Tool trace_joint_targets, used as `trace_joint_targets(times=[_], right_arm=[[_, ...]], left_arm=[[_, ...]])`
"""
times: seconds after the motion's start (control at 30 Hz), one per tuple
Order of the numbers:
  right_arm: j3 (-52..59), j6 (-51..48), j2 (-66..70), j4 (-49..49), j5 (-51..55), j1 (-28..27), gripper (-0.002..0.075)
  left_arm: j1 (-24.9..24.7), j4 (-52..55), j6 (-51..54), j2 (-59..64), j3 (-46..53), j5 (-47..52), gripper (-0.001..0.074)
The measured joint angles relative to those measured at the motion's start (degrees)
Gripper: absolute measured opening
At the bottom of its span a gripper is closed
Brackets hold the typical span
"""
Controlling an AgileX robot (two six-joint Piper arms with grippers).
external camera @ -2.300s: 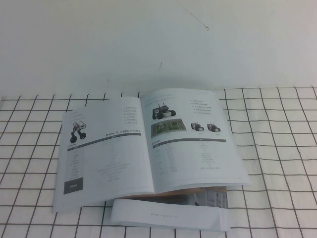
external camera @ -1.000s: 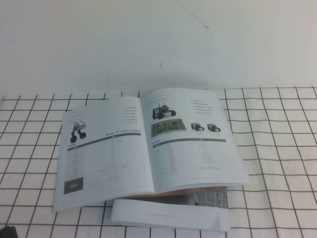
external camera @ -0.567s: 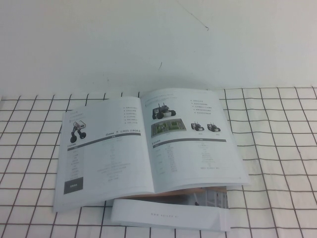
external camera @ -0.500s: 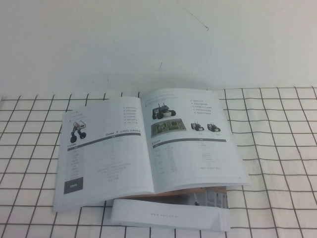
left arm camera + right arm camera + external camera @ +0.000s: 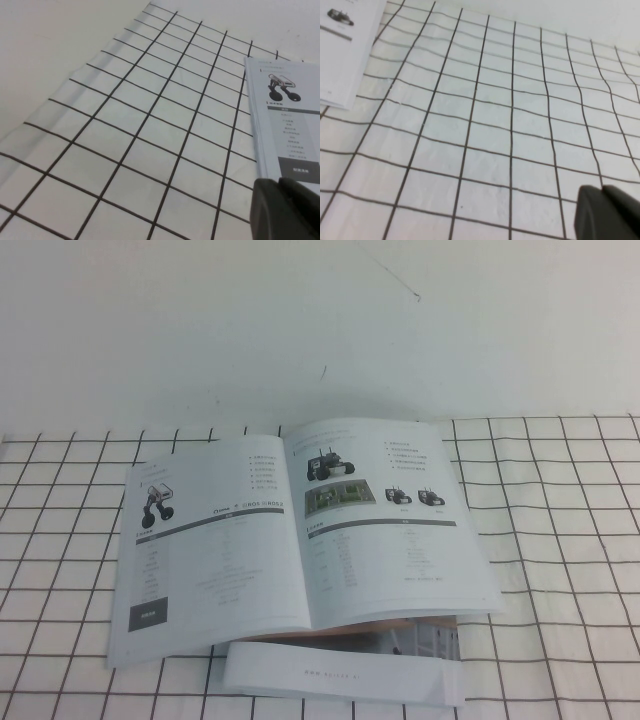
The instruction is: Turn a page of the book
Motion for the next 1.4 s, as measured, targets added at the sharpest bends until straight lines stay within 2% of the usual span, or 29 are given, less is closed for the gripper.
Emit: trace_joint_targets(times=[0.2, 0.47, 0.63, 1.4], right_arm=[[0.4, 0.0, -0.1, 0.0, -1.5, 0.0, 0.0001], [0.4, 0.0, -0.1, 0.0, -1.7, 0.1, 0.0001], [0.4, 0.0, -0.1, 0.0, -1.7, 0.1, 0.0001], [0.4, 0.0, -0.1, 0.0, -1.7, 0.1, 0.0001]], left_arm=[[-0.6, 0.0, 0.0, 0.0, 0.0, -0.1, -0.0003], [-11.3, 0.0, 0.0, 0.0, 0.0, -0.1, -0.0003], [-14.9, 0.0, 0.0, 0.0, 0.0, -0.1, -0.0003], [-15.5, 0.0, 0.0, 0.0, 0.0, -0.3, -0.0003]])
